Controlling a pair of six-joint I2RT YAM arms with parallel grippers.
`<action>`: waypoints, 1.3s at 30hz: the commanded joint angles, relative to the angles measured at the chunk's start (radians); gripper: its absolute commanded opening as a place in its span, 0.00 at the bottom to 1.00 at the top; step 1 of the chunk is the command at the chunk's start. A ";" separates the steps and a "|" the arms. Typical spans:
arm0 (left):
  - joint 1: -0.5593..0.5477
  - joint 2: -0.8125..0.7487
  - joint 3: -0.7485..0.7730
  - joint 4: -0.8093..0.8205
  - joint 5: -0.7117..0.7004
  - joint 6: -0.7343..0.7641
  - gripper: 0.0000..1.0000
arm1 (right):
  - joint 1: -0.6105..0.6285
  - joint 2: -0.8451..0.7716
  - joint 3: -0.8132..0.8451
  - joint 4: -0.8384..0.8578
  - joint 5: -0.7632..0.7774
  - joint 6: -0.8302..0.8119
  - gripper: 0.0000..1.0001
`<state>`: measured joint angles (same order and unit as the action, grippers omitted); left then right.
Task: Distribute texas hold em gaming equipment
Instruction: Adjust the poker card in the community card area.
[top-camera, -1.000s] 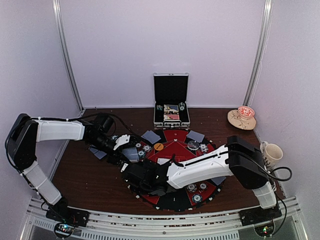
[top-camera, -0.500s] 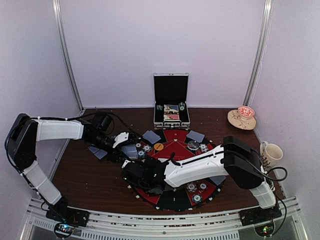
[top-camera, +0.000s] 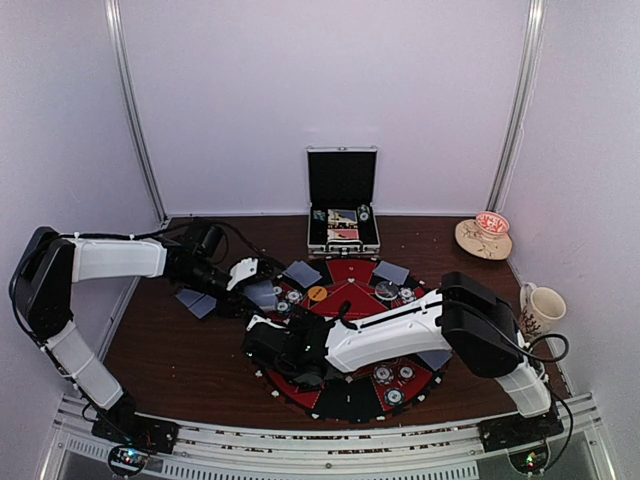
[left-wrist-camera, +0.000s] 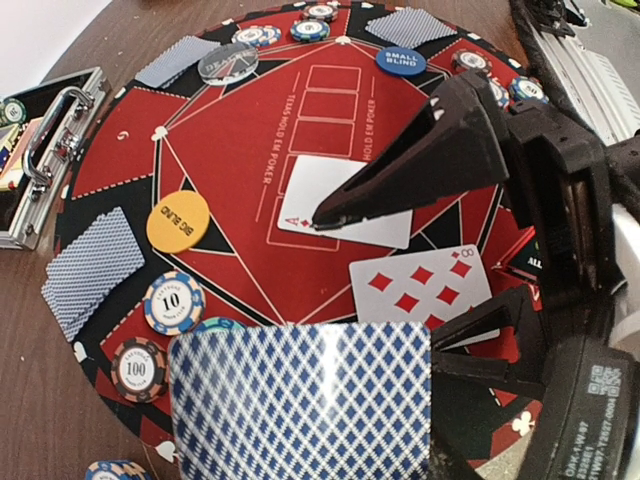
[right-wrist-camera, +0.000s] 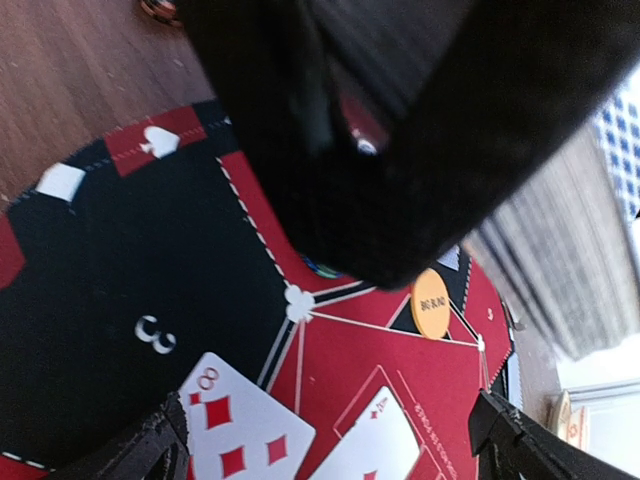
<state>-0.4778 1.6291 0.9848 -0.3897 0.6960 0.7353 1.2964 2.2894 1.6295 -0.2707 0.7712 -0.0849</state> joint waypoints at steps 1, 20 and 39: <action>-0.017 -0.015 -0.003 -0.078 0.051 0.014 0.45 | -0.066 0.019 0.047 -0.038 0.160 0.057 1.00; -0.018 -0.012 0.000 -0.079 0.053 0.015 0.45 | 0.002 -0.245 -0.132 -0.005 -0.098 -0.060 1.00; -0.016 -0.018 -0.002 -0.079 0.051 0.014 0.45 | 0.047 -0.081 0.057 -0.297 -0.199 -0.075 1.00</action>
<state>-0.4908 1.6283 0.9882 -0.4732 0.7216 0.7391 1.3441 2.1757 1.6310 -0.4885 0.5991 -0.1593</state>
